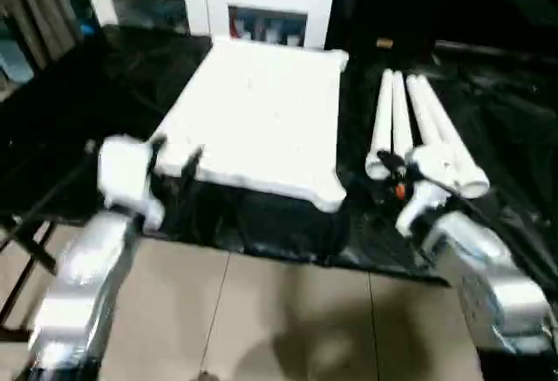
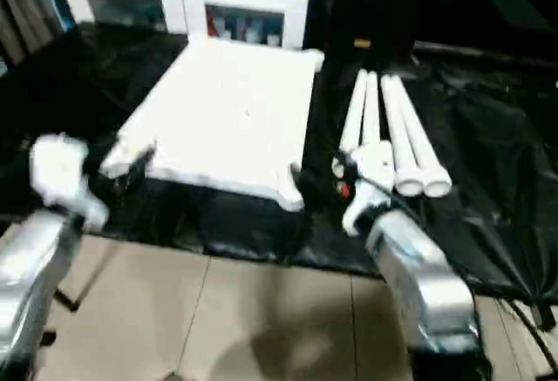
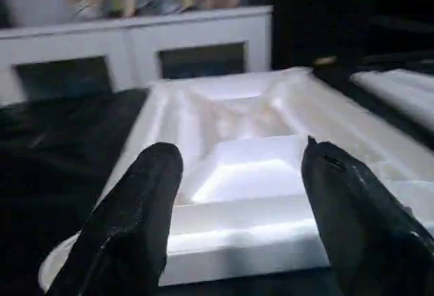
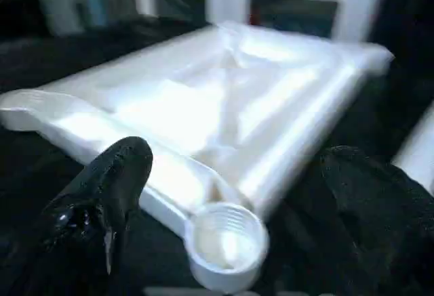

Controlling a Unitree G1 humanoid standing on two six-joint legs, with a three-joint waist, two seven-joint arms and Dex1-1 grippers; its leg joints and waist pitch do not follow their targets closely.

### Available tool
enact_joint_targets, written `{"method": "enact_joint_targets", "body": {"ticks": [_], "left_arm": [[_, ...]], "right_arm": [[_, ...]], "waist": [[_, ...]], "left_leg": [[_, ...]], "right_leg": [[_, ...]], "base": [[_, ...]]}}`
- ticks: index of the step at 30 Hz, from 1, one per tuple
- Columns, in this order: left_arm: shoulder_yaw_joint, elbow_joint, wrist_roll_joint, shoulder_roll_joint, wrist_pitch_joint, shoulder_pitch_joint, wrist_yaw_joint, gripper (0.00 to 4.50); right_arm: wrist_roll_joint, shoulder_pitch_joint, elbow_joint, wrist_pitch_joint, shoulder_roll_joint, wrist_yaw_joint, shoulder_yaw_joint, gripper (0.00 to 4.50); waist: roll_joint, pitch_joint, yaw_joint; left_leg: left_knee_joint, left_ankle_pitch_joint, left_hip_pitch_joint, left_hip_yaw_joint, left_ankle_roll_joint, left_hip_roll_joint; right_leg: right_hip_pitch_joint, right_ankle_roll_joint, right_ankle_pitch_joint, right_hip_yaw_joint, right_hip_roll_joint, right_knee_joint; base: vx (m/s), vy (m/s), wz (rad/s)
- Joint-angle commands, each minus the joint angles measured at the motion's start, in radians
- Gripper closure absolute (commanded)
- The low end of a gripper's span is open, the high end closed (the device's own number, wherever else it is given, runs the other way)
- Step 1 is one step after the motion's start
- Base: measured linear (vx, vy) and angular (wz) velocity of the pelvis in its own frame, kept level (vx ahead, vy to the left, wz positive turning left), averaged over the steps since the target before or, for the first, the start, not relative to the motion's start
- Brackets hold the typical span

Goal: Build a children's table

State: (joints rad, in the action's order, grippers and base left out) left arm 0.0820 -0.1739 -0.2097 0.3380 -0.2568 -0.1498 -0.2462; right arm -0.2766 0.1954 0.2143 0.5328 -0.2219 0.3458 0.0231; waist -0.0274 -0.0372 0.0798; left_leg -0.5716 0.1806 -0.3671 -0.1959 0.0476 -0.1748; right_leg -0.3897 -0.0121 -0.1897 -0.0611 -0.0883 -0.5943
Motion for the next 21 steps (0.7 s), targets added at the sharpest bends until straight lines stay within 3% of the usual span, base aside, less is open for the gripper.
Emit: {"method": "enact_joint_targets", "body": {"ticks": [1,2,4,5,6,7,8,9,10,11,12,13,14,15,16,18,19,20,21], "left_arm": [[-0.003,0.017,0.026,-0.021,-0.031,-0.022,0.040,1.28],[-0.006,0.026,0.027,-0.042,-0.047,-0.035,0.062,1.28],[-0.026,0.035,0.032,-0.079,-0.059,-0.050,0.093,1.28],[-0.030,0.037,0.037,-0.080,-0.058,-0.053,0.095,1.28],[-0.039,0.043,0.048,-0.081,-0.056,-0.062,0.099,1.28],[-0.045,0.068,0.057,-0.079,-0.040,-0.079,0.095,1.28],[-0.047,0.086,0.064,-0.078,-0.036,-0.090,0.096,1.28],[-0.050,0.098,0.071,-0.081,-0.034,-0.097,0.100,1.28],[-0.051,0.100,0.071,-0.082,-0.035,-0.099,0.100,1.28],[-0.056,0.107,0.074,-0.084,-0.042,-0.105,0.098,1.28],[-0.062,0.106,0.082,-0.080,-0.046,-0.107,0.094,1.28],[-0.063,0.105,0.086,-0.079,-0.052,-0.107,0.093,1.28],[-0.060,0.107,0.085,-0.078,-0.054,-0.108,0.092,1.28],[-0.055,0.112,0.083,-0.077,-0.057,-0.108,0.093,1.28],[-0.046,0.113,0.072,-0.078,-0.057,-0.110,0.089,1.28],[-0.036,0.116,0.063,-0.078,-0.053,-0.113,0.086,1.28],[-0.032,0.119,0.063,-0.079,-0.050,-0.114,0.086,1.28],[-0.022,0.128,0.056,-0.084,-0.045,-0.113,0.088,1.28],[-0.022,0.128,0.056,-0.084,-0.045,-0.113,0.088,1.28]], "right_arm": [[0.034,-0.004,-0.030,0.006,0.005,-0.048,-0.002,0.00],[0.054,-0.013,-0.042,-0.010,0.010,-0.063,-0.014,0.00],[0.062,-0.014,-0.055,-0.001,0.036,-0.127,0.017,0.00],[0.061,-0.010,-0.058,0.001,0.043,-0.138,0.024,0.00],[0.059,0.002,-0.066,0.006,0.059,-0.165,0.041,0.00],[0.061,0.016,-0.078,0.011,0.075,-0.196,0.058,0.00],[0.074,0.020,-0.086,0.012,0.080,-0.214,0.058,0.00],[0.085,0.020,-0.090,0.013,0.079,-0.225,0.059,0.00],[0.084,0.019,-0.089,0.013,0.080,-0.227,0.060,0.00],[0.085,0.016,-0.088,0.015,0.086,-0.237,0.062,0.00],[0.089,0.013,-0.085,0.022,0.093,-0.248,0.060,0.00],[0.089,0.011,-0.079,0.027,0.100,-0.251,0.055,0.00],[0.088,0.011,-0.077,0.028,0.103,-0.251,0.052,0.00],[0.088,0.013,-0.075,0.028,0.106,-0.248,0.045,0.00],[0.097,0.022,-0.074,0.033,0.108,-0.249,0.029,0.00],[0.117,0.035,-0.081,0.029,0.111,-0.259,0.010,0.00],[0.131,0.041,-0.089,0.020,0.113,-0.267,0.001,0.00],[0.162,0.049,-0.106,-0.017,0.108,-0.272,-0.023,0.00],[0.162,0.049,-0.106,-0.017,0.108,-0.272,-0.023,0.00]], "waist": [[0.022,0.053,0.004],[0.023,0.056,0.007],[0.023,0.051,0.008],[0.024,0.047,0.005],[0.034,0.044,0.004],[0.033,0.035,-0.005],[0.046,0.029,-0.012],[0.045,0.022,-0.013],[0.041,0.020,-0.018],[0.047,0.020,-0.017],[0.054,0.025,-0.020],[0.052,0.027,-0.024],[0.047,0.037,-0.024],[0.050,0.045,-0.026],[0.032,0.048,-0.031],[0.046,0.055,-0.032],[0.046,0.062,-0.033],[0.059,0.068,-0.037],[0.056,0.069,-0.040]], "left_leg": [[0.063,0.171,0.014,0.026,0.041,-0.047],[0.060,0.157,0.016,0.026,0.036,-0.045],[0.069,0.272,0.026,0.025,0.043,-0.048],[0.077,0.381,0.040,0.025,0.046,-0.048],[0.080,0.435,0.049,0.027,0.046,-0.047],[0.082,0.542,0.068,0.027,0.036,-0.043],[0.080,0.597,0.088,0.026,0.029,-0.036],[0.079,0.619,0.097,0.029,0.027,-0.036],[0.078,0.616,0.100,0.030,0.021,-0.032],[0.081,0.584,0.096,0.030,0.014,-0.030],[0.086,0.551,0.093,0.029,0.009,-0.030],[0.087,0.525,0.086,0.029,0.004,-0.030],[0.089,0.461,0.072,0.026,-0.012,-0.028],[0.088,0.388,0.061,0.023,-0.029,-0.026],[0.085,0.353,0.057,0.020,-0.042,-0.025],[0.077,0.260,0.054,0.016,-0.074,-0.019],[0.071,0.206,0.054,0.014,-0.092,-0.016],[0.067,0.155,0.062,0.016,-0.107,-0.014],[0.064,0.129,0.063,0.017,-0.120,-0.011]], "right_leg": [[0.033,0.137,-0.055,0.046,-0.045,0.053],[0.036,0.150,-0.024,0.045,-0.045,0.047],[0.041,0.147,-0.145,0.044,-0.047,0.058],[0.041,0.135,-0.280,0.039,-0.045,0.072],[0.039,0.127,-0.348,0.035,-0.043,0.081],[0.036,0.113,-0.479,0.024,-0.033,0.099],[0.034,0.094,-0.570,0.017,-0.026,0.120],[0.033,0.088,-0.605,0.010,-0.025,0.126],[0.049,0.068,-0.651,0.003,-0.026,0.134],[0.061,0.065,-0.652,0.008,-0.032,0.136],[0.071,0.080,-0.615,0.016,-0.033,0.131],[0.080,0.092,-0.585,0.018,-0.032,0.126],[0.098,0.117,-0.518,0.024,-0.033,0.116],[0.112,0.146,-0.431,0.027,-0.032,0.106],[0.117,0.162,-0.389,0.028,-0.029,0.102],[0.125,0.211,-0.270,0.028,-0.026,0.087],[0.133,0.238,-0.195,0.027,-0.023,0.078],[0.131,0.256,-0.102,0.023,-0.016,0.065],[0.132,0.265,-0.054,0.021,-0.010,0.058]], "base": [[0.000,0.000,0.00],[0.000,0.000,0.00],[0.000,0.000,0.00],[0.000,0.000,0.00],[0.000,0.000,0.00],[0.000,0.000,0.00],[0.000,0.000,0.00],[0.000,0.000,0.00],[0.000,0.000,0.00],[0.000,0.000,0.00],[0.067,0.007,-0.05],[0.067,0.007,-0.05],[0.079,0.003,-0.04],[0.078,0.003,-0.04],[0.078,0.003,-0.04],[0.084,-0.007,0.02],[0.090,-0.009,0.04],[0.109,-0.006,0.04],[0.127,-0.001,0.07]]}}
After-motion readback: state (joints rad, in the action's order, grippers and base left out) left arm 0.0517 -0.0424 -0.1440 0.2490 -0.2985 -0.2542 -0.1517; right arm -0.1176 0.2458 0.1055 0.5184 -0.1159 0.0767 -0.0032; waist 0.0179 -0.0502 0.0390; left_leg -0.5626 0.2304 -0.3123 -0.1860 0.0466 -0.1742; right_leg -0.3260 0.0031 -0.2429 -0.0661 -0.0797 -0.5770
